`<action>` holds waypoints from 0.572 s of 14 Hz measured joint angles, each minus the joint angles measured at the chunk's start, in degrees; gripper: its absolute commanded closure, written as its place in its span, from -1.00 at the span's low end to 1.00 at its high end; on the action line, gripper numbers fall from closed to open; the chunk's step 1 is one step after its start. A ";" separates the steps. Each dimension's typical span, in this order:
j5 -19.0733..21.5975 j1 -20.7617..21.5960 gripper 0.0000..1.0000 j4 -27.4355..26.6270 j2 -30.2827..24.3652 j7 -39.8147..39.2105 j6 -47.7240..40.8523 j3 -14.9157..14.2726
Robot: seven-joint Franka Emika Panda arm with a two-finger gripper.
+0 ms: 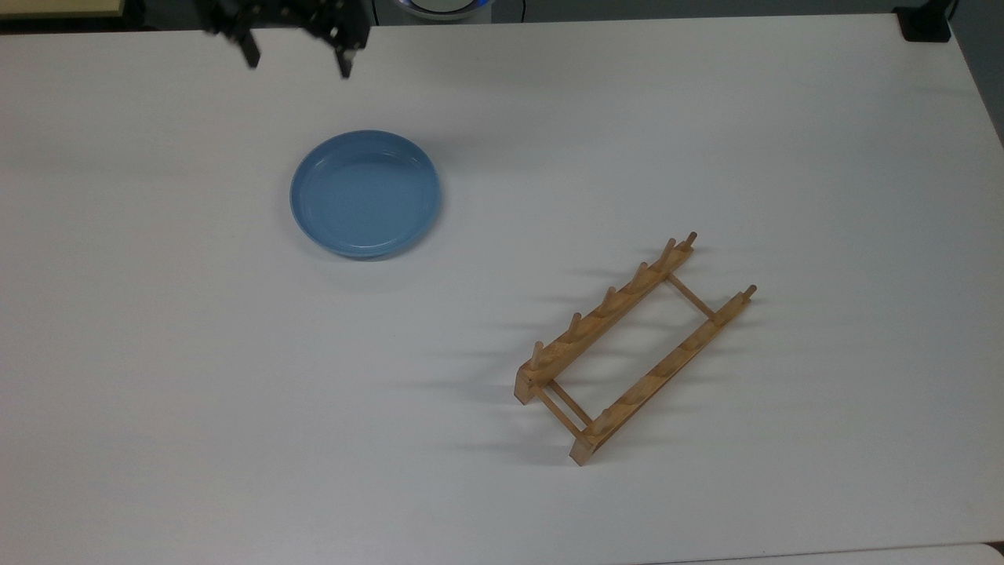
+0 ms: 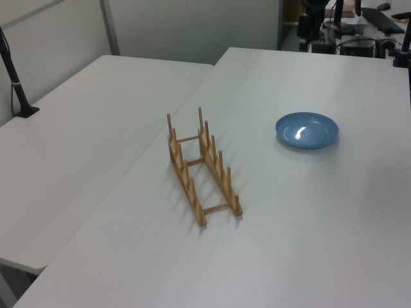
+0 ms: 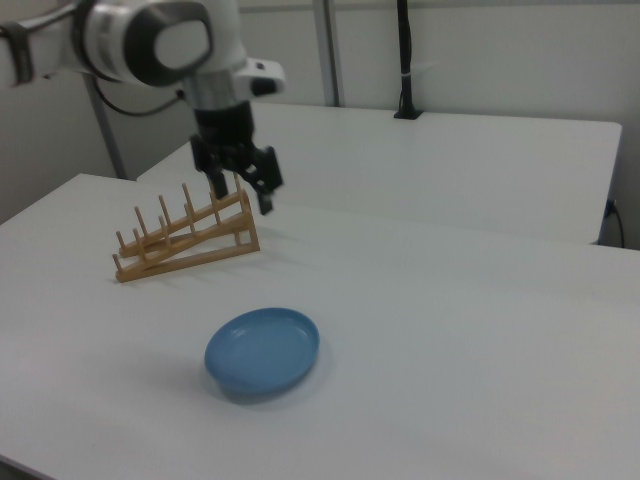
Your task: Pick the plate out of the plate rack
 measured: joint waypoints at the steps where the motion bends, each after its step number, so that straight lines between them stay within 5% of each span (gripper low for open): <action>1: 0.00 1.16 -1.00 0.00 -1.14 2.31 -0.71 -0.11; 6: 0.00 12.21 -1.00 -0.01 -4.42 5.85 -1.28 -7.64; 8: -0.06 13.42 -1.00 -0.03 -4.54 1.19 -1.27 -8.51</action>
